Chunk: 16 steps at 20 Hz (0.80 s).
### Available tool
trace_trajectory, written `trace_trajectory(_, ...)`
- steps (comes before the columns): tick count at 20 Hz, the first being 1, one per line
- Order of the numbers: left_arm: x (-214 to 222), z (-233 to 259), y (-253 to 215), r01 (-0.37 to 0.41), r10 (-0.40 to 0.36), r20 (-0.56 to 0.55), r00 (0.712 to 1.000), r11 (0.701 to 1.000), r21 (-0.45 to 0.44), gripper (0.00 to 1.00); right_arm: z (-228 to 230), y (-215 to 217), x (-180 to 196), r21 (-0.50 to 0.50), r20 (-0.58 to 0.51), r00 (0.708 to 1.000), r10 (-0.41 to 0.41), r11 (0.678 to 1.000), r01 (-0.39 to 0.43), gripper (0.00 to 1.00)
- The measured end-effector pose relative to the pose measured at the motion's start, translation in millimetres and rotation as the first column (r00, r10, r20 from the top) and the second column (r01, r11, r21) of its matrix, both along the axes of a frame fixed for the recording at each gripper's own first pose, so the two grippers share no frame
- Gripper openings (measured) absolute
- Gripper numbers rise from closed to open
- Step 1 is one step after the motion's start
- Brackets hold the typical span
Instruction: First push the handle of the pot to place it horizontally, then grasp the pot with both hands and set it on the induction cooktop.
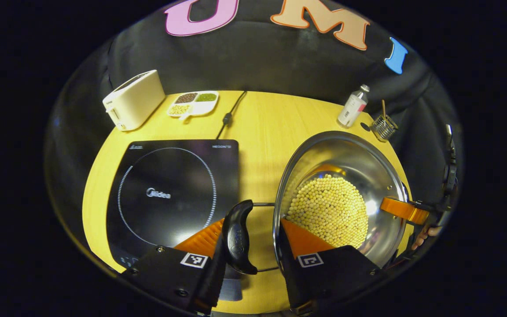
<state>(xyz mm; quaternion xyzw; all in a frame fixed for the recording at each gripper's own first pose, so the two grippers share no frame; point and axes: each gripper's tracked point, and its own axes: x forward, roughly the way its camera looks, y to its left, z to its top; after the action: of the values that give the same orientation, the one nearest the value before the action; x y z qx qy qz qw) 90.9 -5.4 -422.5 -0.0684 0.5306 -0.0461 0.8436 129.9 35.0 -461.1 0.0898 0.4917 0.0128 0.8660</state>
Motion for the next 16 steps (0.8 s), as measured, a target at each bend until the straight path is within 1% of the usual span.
trace_trajectory(2, 4, 6, 20, 0.000, 0.000, 0.026, 1.000, 1.000, 0.012, 0.61, 2, 23, 2, 0.011, 0.004, 1.000, 0.001, 1.000, -0.001, 0.52)
trace_trajectory(3, 5, 6, 31, 0.000, -0.001, 0.034, 0.999, 1.000, 0.013, 0.59, 4, 32, 2, 0.010, 0.005, 1.000, 0.000, 1.000, 0.000, 0.52)
trace_trajectory(5, 7, 4, 53, -0.005, 0.005, 0.037, 0.999, 1.000, -0.001, 0.59, 6, 57, 2, -0.003, 0.017, 1.000, 0.000, 1.000, 0.000, 0.52)
trace_trajectory(6, 8, 2, 65, -0.006, 0.007, 0.041, 0.999, 1.000, -0.011, 0.61, 4, 71, 3, -0.012, 0.015, 1.000, 0.001, 1.000, 0.000, 0.51)
trace_trajectory(8, 10, -6, 91, -0.001, 0.002, 0.043, 0.999, 1.000, -0.031, 0.59, 1, 97, 1, -0.027, 0.008, 1.000, -0.015, 1.000, 0.015, 0.51)
trace_trajectory(10, 10, -12, 121, 0.013, -0.012, 0.032, 0.999, 0.999, -0.046, 0.59, 1, 129, -5, -0.051, -0.002, 0.999, -0.033, 0.998, 0.033, 0.51)
trace_trajectory(12, 22, -15, 152, 0.042, -0.039, 0.067, 0.997, 0.998, -0.053, 0.59, 0, 162, -6, -0.061, 0.003, 0.999, -0.049, 0.997, 0.049, 0.52)
trace_trajectory(14, 27, -24, 183, 0.064, -0.060, 0.074, 0.995, 0.997, -0.053, 0.59, -8, 195, -6, -0.066, -0.009, 0.997, -0.072, 0.995, 0.071, 0.52)
trace_trajectory(16, 28, -35, 213, 0.062, -0.060, 0.046, 0.997, 0.996, -0.058, 0.60, -12, 226, -6, -0.091, -0.031, 0.997, -0.070, 0.994, 0.067, 0.51)
